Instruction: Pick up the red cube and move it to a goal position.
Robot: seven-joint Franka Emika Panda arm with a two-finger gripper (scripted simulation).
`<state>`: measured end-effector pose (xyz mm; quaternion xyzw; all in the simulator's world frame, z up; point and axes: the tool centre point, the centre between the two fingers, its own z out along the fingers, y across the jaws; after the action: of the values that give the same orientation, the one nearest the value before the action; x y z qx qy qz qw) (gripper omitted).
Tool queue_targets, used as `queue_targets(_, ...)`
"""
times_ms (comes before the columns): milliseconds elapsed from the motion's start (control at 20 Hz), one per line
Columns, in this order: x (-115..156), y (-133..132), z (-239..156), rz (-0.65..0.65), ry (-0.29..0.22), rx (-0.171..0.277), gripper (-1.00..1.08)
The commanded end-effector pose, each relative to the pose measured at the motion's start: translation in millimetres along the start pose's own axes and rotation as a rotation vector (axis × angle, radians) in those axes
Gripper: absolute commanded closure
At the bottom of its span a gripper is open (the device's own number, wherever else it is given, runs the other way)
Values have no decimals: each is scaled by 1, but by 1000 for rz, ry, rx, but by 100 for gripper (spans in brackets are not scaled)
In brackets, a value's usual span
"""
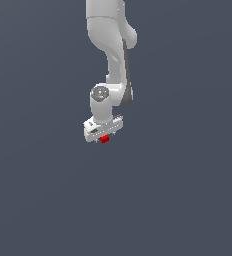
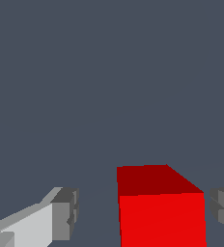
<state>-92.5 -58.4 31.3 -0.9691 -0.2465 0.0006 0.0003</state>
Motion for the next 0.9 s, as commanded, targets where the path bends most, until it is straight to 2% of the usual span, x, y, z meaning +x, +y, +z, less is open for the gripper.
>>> queue_targets(0,-4,2,6,-24,1,0,-92)
queue_targets(300,-7,4,11,-45,1,0,-92)
queue_targets(350,-7,4,11,-45,1,0,108)
queue_targets(850,-7,4,11,-45,2,-1,108)
